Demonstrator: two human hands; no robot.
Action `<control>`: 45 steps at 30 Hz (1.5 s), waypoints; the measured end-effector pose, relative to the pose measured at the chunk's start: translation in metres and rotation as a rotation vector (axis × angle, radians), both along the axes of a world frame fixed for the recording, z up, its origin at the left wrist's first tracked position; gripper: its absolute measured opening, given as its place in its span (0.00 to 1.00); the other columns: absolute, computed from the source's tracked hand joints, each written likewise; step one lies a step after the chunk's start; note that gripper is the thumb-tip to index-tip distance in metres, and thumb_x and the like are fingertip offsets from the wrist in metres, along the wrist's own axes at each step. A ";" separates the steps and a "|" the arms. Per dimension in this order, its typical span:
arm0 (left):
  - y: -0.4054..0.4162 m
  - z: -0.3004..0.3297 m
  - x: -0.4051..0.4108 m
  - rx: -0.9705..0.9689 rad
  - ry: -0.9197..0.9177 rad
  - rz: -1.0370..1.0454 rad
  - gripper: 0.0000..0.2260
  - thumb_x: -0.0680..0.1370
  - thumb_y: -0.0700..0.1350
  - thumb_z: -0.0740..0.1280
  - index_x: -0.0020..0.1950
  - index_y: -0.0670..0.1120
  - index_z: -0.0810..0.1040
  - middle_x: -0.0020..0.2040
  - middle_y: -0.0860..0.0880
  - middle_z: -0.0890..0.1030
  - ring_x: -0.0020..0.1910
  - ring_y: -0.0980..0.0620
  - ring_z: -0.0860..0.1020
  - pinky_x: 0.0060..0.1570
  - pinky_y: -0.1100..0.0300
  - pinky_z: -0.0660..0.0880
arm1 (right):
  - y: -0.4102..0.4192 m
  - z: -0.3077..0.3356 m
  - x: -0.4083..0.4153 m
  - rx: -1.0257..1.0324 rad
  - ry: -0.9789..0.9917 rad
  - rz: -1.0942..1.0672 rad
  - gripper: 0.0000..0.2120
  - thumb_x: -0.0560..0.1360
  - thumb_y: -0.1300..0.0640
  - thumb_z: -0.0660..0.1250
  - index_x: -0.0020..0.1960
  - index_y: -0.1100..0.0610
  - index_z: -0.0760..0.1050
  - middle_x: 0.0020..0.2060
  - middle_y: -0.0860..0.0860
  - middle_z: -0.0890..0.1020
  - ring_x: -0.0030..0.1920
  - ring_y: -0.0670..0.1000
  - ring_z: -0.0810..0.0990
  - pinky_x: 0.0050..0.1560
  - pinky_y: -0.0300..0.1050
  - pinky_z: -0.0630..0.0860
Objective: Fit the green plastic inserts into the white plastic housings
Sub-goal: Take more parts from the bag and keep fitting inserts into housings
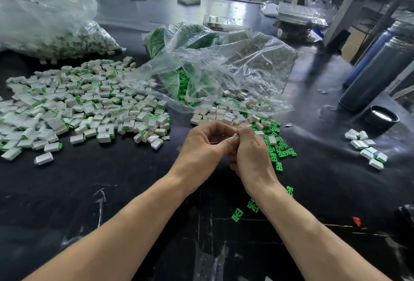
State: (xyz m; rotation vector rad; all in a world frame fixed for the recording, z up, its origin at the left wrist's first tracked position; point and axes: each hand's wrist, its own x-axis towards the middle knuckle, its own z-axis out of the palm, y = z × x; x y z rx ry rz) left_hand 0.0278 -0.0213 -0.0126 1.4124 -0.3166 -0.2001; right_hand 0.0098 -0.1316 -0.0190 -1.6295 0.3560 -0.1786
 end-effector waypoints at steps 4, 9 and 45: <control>0.001 -0.001 0.000 -0.011 0.024 -0.004 0.04 0.78 0.34 0.72 0.51 0.35 0.81 0.42 0.45 0.85 0.42 0.52 0.82 0.44 0.64 0.79 | -0.001 -0.005 0.003 -0.047 -0.021 -0.010 0.27 0.67 0.32 0.53 0.46 0.46 0.85 0.28 0.43 0.79 0.36 0.50 0.77 0.44 0.53 0.70; 0.003 -0.001 -0.001 -0.008 0.025 -0.013 0.05 0.78 0.34 0.72 0.52 0.34 0.81 0.44 0.42 0.85 0.43 0.51 0.83 0.44 0.64 0.79 | 0.000 -0.008 0.003 -0.078 -0.034 -0.059 0.31 0.66 0.31 0.52 0.42 0.52 0.84 0.33 0.48 0.80 0.39 0.54 0.77 0.47 0.53 0.70; 0.021 0.010 0.009 0.273 -0.105 0.153 0.03 0.75 0.37 0.76 0.47 0.42 0.84 0.40 0.49 0.86 0.38 0.59 0.82 0.42 0.67 0.77 | -0.019 0.004 -0.007 -0.222 -0.263 0.085 0.06 0.81 0.52 0.71 0.45 0.49 0.82 0.31 0.45 0.81 0.31 0.44 0.76 0.33 0.41 0.70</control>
